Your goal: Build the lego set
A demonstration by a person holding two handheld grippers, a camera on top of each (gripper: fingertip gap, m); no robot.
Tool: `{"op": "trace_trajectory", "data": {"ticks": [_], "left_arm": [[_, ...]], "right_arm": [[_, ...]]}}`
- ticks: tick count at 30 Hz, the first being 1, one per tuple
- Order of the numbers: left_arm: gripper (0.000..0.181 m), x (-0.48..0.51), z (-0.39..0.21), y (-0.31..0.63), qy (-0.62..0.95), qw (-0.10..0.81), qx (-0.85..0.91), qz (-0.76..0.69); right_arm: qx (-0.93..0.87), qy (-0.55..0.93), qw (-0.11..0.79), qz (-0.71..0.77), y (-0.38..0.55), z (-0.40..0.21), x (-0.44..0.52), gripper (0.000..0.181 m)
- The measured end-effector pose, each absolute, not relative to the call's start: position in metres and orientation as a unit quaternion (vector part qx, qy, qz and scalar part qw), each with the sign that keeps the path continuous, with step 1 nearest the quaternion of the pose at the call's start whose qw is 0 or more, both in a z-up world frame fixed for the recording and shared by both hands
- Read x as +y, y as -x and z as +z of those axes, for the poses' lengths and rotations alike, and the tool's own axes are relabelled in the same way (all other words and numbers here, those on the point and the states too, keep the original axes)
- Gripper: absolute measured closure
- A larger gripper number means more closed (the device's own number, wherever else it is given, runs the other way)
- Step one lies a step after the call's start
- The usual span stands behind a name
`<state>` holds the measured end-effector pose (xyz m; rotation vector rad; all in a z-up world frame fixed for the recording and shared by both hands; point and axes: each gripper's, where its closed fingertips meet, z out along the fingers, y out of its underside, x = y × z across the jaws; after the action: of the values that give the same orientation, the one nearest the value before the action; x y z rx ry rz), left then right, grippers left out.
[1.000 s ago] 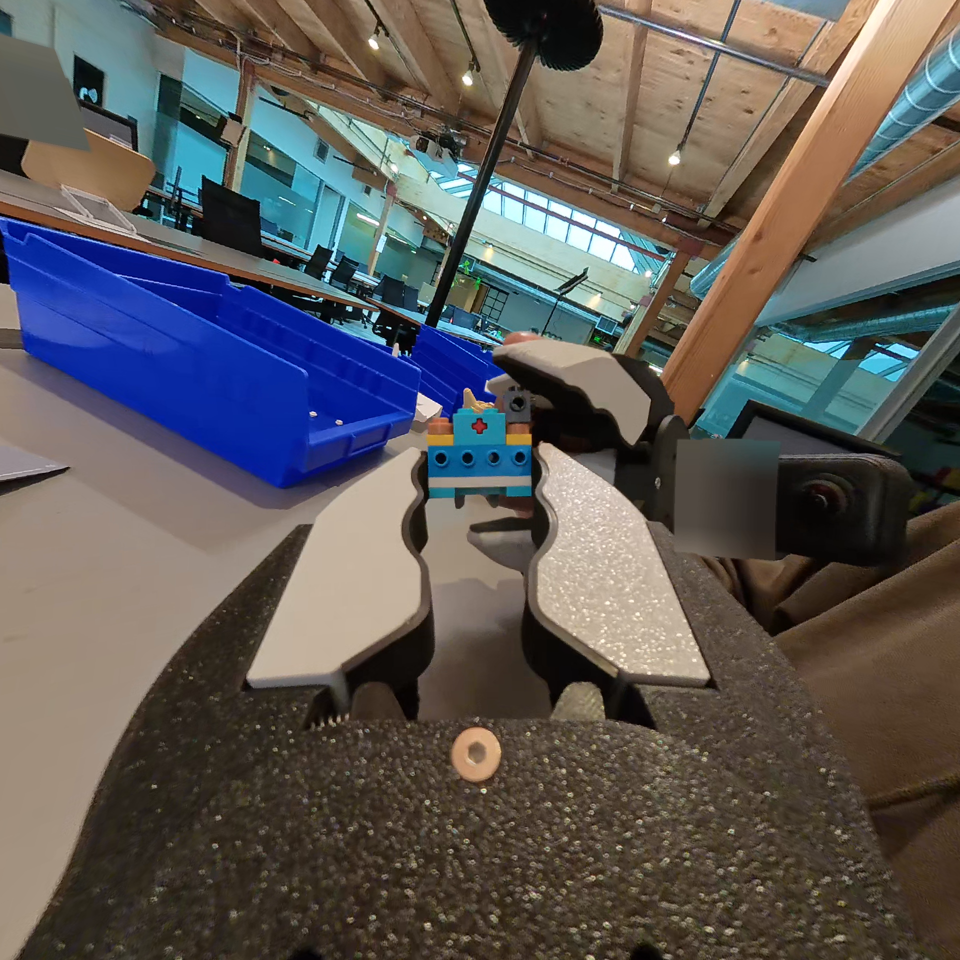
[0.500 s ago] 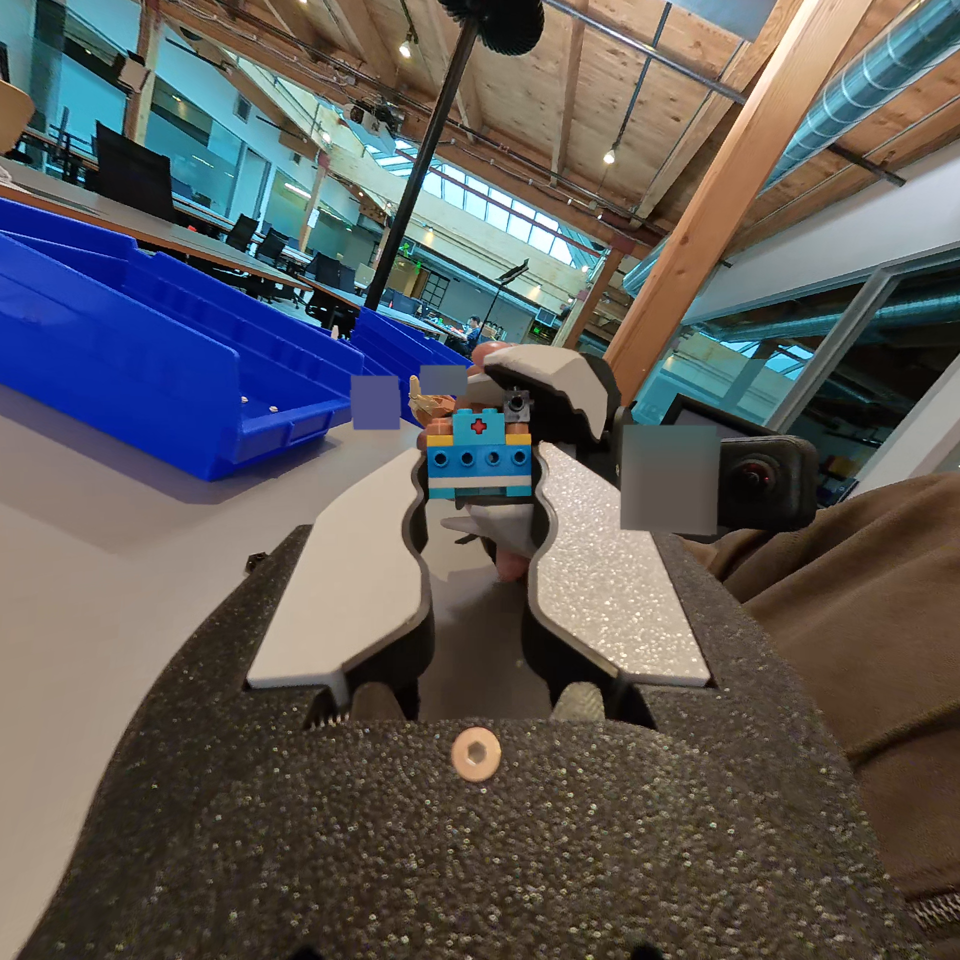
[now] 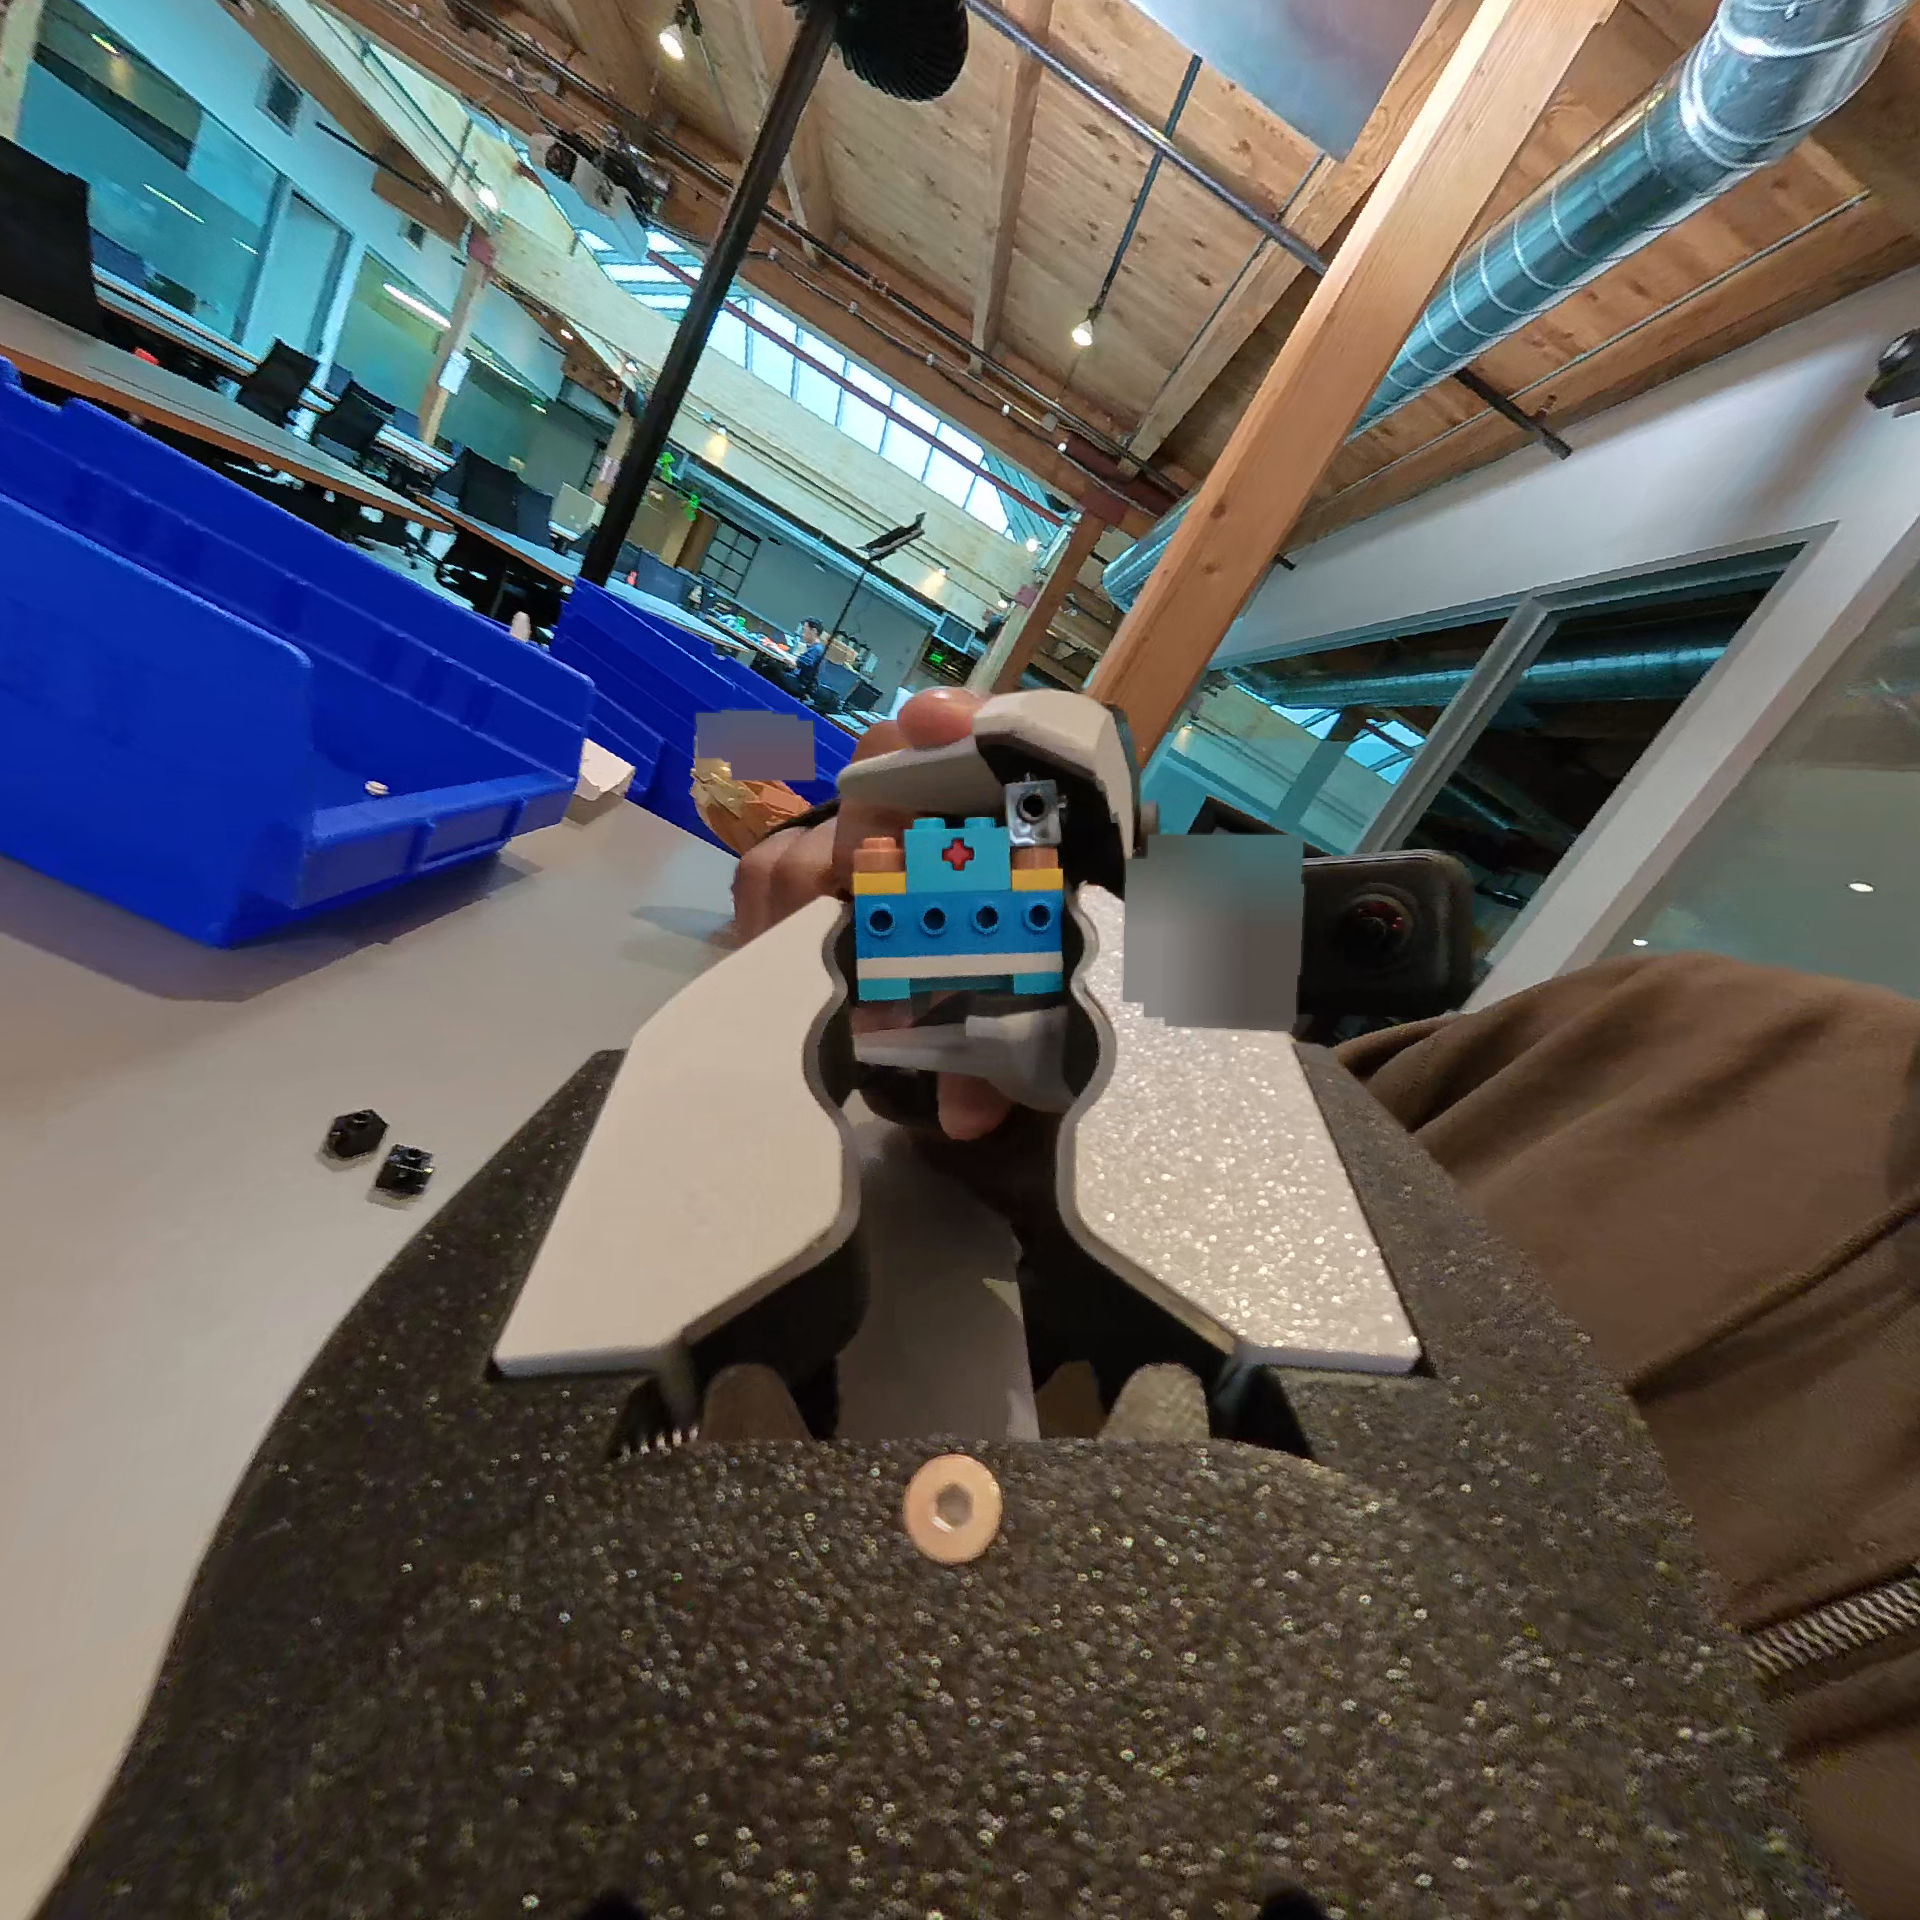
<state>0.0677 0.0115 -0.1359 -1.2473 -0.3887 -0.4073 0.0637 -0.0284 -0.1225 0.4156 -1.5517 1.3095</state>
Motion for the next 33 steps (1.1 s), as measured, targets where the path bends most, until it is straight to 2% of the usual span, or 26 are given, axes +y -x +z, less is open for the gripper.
{"op": "trace_trajectory", "data": {"ticks": [12,22,24,25,31,33], "left_arm": [[0.144,0.014,-0.136,-0.084,0.556,0.745,-0.166,-0.329],[0.144,0.014,-0.135,-0.088,0.555,0.743,-0.157,-0.341],[0.144,0.013,-0.133,-0.085,0.555,0.752,-0.156,-0.319],[0.144,0.012,-0.133,-0.082,0.559,0.758,-0.159,-0.296],[0.144,-0.001,-0.133,-0.055,0.593,0.778,-0.183,-0.096],[0.144,-0.005,-0.129,-0.053,0.587,0.786,-0.182,-0.062]], "right_arm": [[-0.657,-0.196,0.448,0.574,-0.076,-0.124,-0.029,0.144],[-0.651,-0.192,0.422,0.600,-0.080,-0.124,-0.029,0.144],[-0.643,-0.182,0.432,0.606,-0.078,-0.122,-0.029,0.143],[-0.642,-0.179,0.430,0.609,-0.078,-0.122,-0.028,0.137],[-0.656,-0.102,0.384,0.641,-0.067,-0.110,-0.014,0.131],[-0.671,-0.074,0.354,0.648,-0.067,-0.108,-0.015,0.138]]}}
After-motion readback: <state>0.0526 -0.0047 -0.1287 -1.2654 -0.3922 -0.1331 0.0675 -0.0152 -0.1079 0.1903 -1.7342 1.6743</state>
